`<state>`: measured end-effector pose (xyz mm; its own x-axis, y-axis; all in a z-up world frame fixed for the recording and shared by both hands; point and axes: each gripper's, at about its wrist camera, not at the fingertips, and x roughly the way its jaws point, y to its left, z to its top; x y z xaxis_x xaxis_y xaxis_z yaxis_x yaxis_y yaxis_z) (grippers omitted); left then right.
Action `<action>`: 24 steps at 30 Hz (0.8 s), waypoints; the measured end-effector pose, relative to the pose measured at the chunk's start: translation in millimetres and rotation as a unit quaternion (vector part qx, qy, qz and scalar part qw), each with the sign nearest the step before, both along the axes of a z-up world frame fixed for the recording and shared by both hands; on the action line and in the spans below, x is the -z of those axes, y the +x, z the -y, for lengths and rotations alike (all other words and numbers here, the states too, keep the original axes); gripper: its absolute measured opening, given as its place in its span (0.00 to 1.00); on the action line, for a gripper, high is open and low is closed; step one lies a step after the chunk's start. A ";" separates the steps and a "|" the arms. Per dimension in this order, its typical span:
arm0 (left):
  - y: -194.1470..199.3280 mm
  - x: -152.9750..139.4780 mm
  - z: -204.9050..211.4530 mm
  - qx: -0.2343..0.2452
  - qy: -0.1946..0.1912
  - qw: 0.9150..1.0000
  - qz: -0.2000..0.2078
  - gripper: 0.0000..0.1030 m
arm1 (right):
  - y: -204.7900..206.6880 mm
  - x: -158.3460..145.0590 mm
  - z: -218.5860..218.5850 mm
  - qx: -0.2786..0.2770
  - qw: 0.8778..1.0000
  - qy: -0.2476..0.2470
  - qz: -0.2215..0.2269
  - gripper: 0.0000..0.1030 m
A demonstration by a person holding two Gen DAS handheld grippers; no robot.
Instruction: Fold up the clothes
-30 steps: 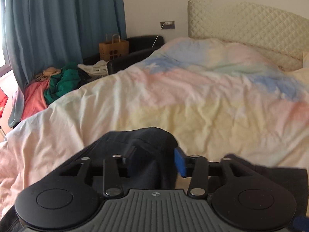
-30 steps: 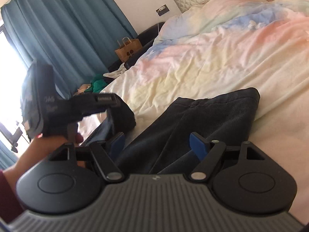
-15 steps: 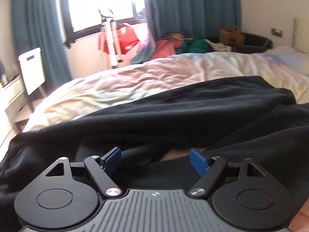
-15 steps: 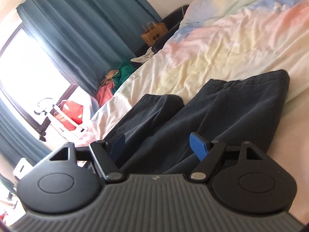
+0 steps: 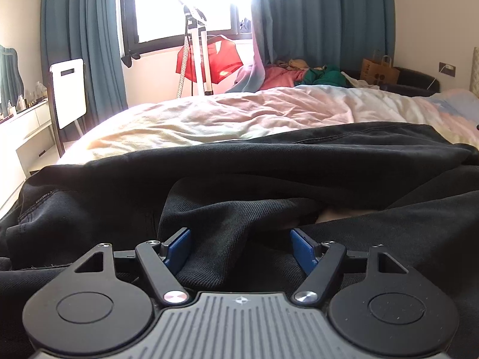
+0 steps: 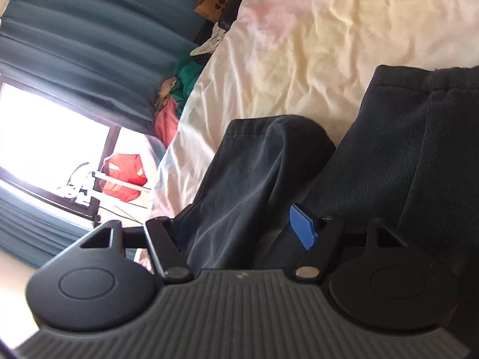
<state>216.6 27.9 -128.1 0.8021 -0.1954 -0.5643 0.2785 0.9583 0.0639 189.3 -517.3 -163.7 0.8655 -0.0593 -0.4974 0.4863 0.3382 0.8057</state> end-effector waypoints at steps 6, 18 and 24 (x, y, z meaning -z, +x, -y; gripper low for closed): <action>15.6 -0.8 -21.1 -0.042 -0.059 0.997 -0.003 0.11 | 46.8 28.6 22.1 -0.005 1.000 -0.010 -0.004 0.50; -25.8 -51.3 -65.9 0.014 -0.193 0.981 0.009 0.02 | 42.8 -20.1 50.9 0.042 0.986 -0.125 0.098 0.08; -36.9 -28.6 -30.1 0.028 -0.109 0.992 -0.058 0.03 | 18.1 15.9 63.3 0.039 0.991 -0.125 -0.032 0.09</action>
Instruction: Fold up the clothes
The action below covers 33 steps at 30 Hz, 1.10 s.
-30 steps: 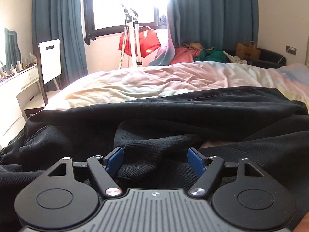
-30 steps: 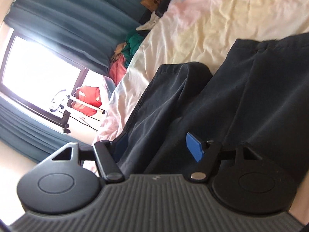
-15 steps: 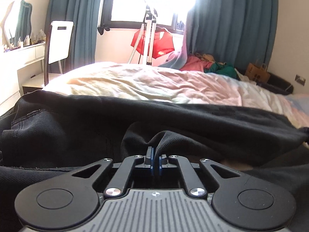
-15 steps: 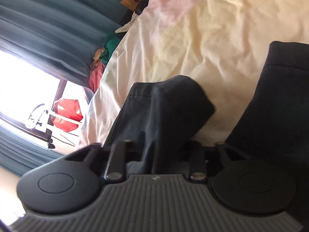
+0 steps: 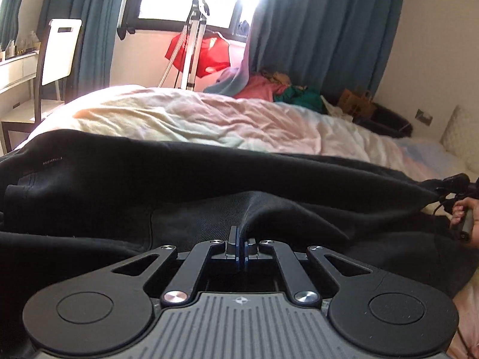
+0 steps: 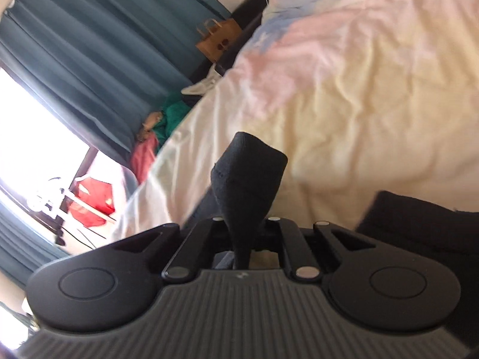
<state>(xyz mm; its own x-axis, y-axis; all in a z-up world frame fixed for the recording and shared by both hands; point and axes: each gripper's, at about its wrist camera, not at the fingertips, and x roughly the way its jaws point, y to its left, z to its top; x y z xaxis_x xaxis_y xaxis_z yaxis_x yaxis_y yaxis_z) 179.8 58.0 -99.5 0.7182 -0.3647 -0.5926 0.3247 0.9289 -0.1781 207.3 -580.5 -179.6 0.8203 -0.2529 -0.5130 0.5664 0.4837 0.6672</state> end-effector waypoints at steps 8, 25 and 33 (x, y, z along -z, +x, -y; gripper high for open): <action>-6.4 -1.8 3.3 -0.011 -0.003 1.000 -0.013 0.32 | -8.9 -3.7 -24.1 -0.049 0.995 -0.049 -0.065 0.32; -117.5 -58.8 2.0 -0.033 -0.008 0.999 0.038 1.00 | -154.1 -122.6 -209.9 -0.248 0.942 -0.225 -0.025 0.74; -138.8 -53.5 -71.0 -0.134 -0.050 0.989 -0.039 1.00 | -184.7 -129.4 -233.4 -0.243 0.943 -0.228 -0.001 0.86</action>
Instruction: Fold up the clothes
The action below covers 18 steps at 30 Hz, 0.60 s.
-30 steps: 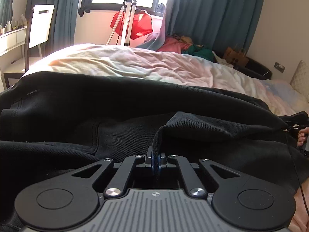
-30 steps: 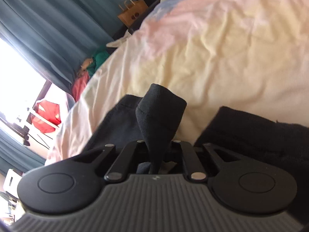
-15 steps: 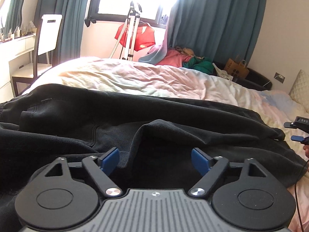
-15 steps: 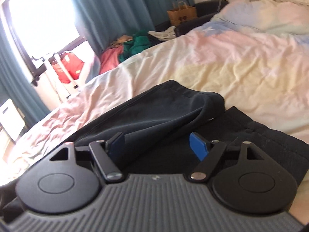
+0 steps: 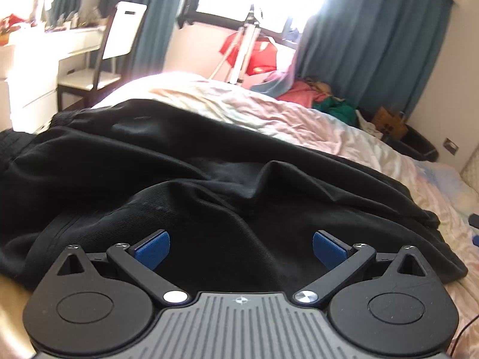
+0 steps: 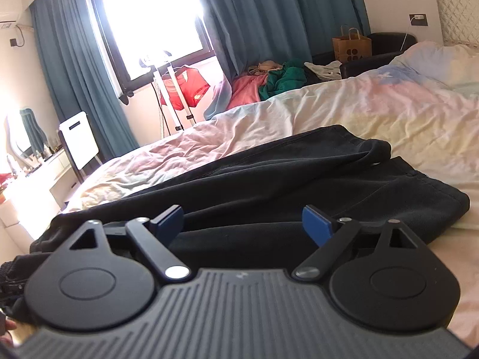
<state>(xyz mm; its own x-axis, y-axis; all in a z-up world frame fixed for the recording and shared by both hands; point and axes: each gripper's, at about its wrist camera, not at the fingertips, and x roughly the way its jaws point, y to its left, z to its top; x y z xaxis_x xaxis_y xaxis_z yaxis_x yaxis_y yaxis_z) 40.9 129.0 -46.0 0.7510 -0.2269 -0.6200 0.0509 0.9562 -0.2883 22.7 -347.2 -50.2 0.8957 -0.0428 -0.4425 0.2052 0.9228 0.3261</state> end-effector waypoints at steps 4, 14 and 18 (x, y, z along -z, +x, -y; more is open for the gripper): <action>5.8 -7.4 -53.4 -0.081 -0.053 0.994 -0.042 1.00 | 1.3 2.0 1.8 0.003 1.000 0.003 -0.001 0.86; -20.2 -13.0 -158.8 -0.273 -0.153 0.947 -0.072 1.00 | -1.0 13.0 24.4 0.044 0.998 0.049 -0.019 0.86; -21.7 -2.4 -172.8 -0.308 -0.189 0.928 -0.084 1.00 | -3.9 13.8 29.7 0.053 0.997 0.062 -0.015 0.86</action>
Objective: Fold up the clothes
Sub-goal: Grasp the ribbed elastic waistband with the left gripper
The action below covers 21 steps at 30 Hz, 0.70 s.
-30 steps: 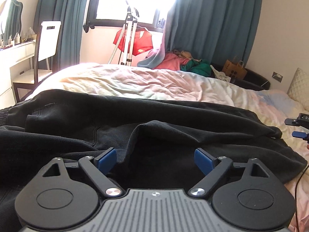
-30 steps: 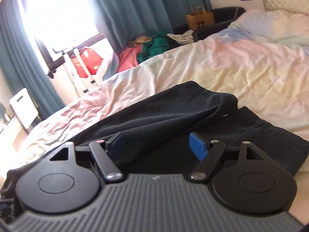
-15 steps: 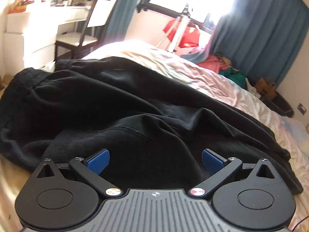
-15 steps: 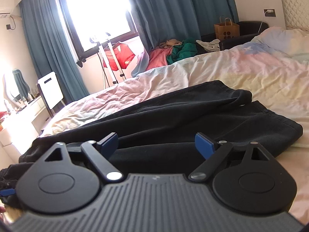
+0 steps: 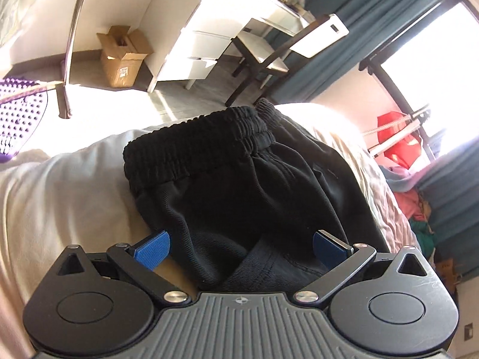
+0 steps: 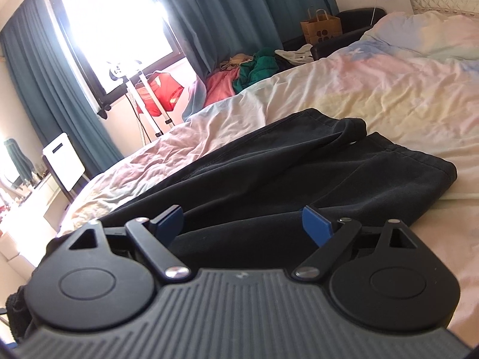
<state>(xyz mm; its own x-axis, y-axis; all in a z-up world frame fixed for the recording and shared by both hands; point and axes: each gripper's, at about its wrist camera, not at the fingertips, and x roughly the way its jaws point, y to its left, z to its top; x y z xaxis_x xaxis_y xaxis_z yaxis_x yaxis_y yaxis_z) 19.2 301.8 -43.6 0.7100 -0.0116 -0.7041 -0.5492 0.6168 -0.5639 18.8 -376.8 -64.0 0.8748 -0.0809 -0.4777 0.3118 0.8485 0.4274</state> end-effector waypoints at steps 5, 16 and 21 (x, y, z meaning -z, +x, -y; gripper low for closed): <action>9.5 12.2 -0.9 -0.014 -0.018 0.999 -0.028 1.00 | -0.9 2.5 4.2 0.003 1.000 0.012 -0.002 0.86; 19.7 17.9 -5.4 -0.026 -0.059 0.997 0.044 1.00 | 1.0 8.3 10.5 0.011 0.999 0.040 -0.009 0.86; -0.6 6.1 0.6 -0.010 -0.103 0.981 0.161 1.00 | 0.9 9.1 10.8 0.016 0.999 0.040 -0.011 0.86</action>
